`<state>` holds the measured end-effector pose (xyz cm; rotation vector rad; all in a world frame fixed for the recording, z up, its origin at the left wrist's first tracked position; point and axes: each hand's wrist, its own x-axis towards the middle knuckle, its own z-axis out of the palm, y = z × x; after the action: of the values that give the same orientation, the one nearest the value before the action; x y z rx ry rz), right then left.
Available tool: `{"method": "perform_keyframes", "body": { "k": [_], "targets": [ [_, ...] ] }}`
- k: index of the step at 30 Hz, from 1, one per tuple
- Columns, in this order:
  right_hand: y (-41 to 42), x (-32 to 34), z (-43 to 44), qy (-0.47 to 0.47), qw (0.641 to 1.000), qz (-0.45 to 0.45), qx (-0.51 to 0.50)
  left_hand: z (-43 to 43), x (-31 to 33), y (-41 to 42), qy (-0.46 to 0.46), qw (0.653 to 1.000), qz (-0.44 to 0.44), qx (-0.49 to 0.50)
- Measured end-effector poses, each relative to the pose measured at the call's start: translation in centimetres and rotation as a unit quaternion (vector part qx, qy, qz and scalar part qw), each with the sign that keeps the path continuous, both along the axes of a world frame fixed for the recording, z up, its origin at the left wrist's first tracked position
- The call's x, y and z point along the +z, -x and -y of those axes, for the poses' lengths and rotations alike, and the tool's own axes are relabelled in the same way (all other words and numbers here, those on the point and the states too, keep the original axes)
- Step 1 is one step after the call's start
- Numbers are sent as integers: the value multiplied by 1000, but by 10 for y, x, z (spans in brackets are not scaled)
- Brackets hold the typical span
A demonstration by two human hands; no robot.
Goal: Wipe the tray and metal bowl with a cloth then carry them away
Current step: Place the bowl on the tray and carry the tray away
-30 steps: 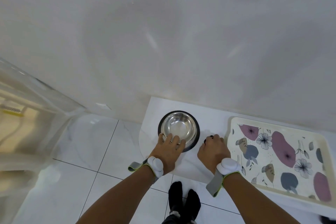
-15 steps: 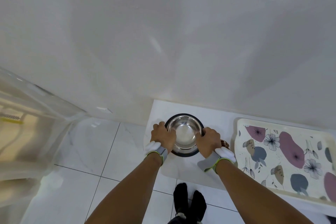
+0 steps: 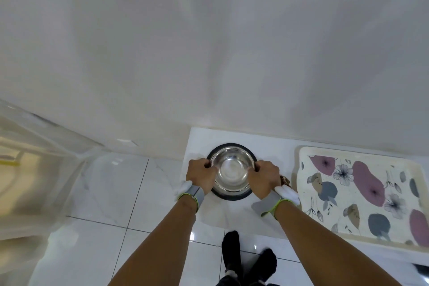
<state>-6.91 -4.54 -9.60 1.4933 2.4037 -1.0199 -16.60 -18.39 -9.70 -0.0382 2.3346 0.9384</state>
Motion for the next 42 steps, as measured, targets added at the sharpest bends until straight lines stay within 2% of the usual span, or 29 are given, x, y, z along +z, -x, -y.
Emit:
{"method": "perform_keyframes", "body": {
  "k": [6,11,15,21,24,27,36,42],
  "targets": [
    [-25,26,-23,0,997,-80,0,-12,30,-18,-36,999,-3,22],
    [-59,54,-71,-25,994,-98,-39,-58,53,-54,-46,999,-23,-1],
    [-115,61,-124,-2,992,-130,7,-108,59,-94,-54,998,-15,-22],
    [-199,63,-202,-31,997,-76,12,-190,54,-173,-51,998,15,-35],
    [-226,59,-226,-6,996,-83,10,-216,41,-198,-47,997,39,-38],
    [-248,49,-247,4,998,-69,-11,-241,30,-222,-29,998,23,-51],
    [-265,13,-271,53,997,-45,-37,-271,18,-241,18,997,24,-70],
    [-257,6,-271,52,997,-26,-49,-277,14,-238,44,997,7,-69]
  ]
}}
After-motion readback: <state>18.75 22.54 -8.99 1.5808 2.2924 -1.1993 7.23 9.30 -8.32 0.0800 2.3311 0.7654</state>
